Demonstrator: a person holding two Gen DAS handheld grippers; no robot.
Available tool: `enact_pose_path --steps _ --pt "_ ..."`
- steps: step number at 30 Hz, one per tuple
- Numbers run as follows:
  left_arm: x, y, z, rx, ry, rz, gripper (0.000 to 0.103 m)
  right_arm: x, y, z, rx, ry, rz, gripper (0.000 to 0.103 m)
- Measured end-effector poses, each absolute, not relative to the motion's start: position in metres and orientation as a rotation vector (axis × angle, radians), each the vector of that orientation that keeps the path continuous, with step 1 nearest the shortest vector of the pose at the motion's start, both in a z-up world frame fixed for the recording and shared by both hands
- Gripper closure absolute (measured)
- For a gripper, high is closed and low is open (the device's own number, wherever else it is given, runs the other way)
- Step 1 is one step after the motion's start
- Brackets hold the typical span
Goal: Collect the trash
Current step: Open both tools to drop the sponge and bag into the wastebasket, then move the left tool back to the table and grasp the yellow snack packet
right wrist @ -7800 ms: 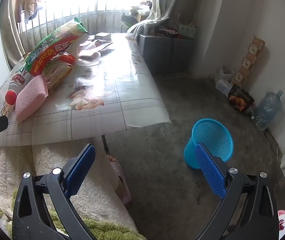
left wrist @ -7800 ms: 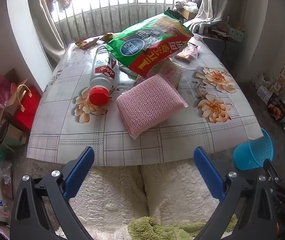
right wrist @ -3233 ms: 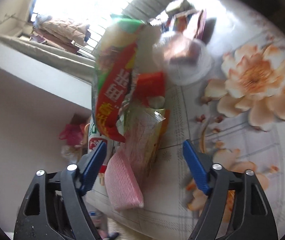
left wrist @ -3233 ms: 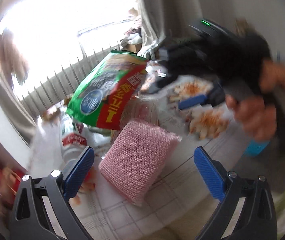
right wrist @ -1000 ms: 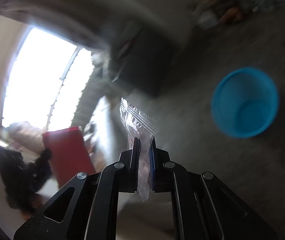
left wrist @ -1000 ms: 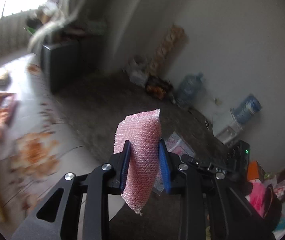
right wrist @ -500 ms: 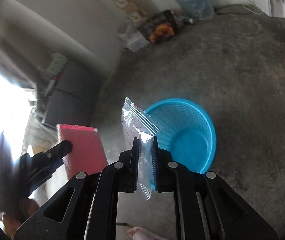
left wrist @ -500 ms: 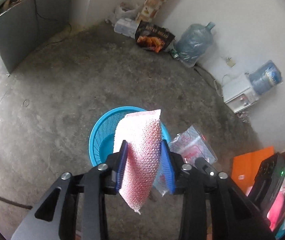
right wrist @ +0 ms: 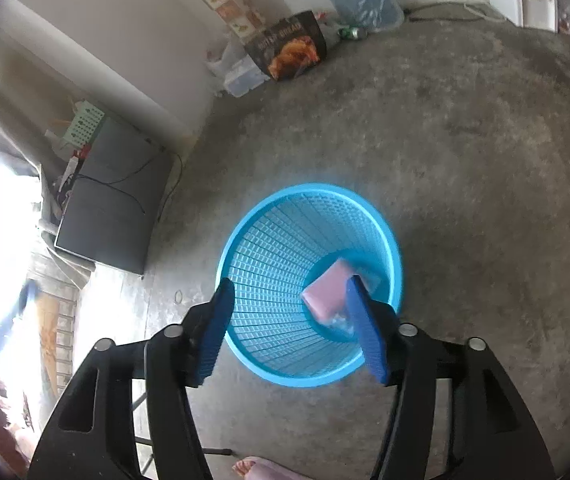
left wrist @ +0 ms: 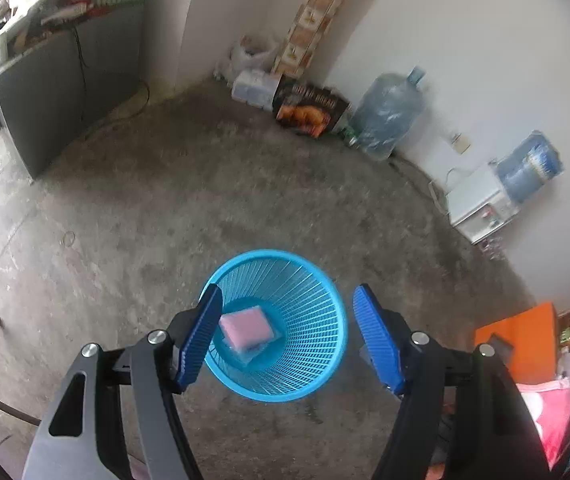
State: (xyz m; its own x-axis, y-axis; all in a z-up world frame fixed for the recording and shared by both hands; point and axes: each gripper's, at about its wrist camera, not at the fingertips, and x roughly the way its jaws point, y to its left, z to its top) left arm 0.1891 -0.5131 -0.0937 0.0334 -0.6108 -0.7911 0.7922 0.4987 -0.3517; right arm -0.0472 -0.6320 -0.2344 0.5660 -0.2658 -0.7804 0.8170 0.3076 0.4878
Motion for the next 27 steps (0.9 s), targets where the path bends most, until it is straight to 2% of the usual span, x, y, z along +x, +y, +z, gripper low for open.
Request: enact_pose_path --steps 6,11,14,21,27 --pt "0.168 -0.45 -0.006 0.23 0.935 -1.14 0.026 -0.062 -0.618 -0.197 0.966 0.609 -0.757 0.044" --pt "0.165 -0.328 0.069 0.197 0.77 -1.108 0.016 -0.062 -0.578 -0.15 0.88 0.601 -0.63 0.035" --pt "0.168 -0.249 0.092 0.163 0.71 -1.032 0.013 -0.054 -0.55 -0.126 0.81 0.613 -0.541 0.031" --pt "0.164 -0.055 0.095 0.039 0.671 -0.699 0.012 -0.015 -0.47 -0.082 0.759 0.67 -0.223 0.031" --pt "0.134 0.058 0.064 -0.04 0.671 -0.471 0.012 0.037 -0.381 -0.061 0.746 0.747 0.028 0.031"
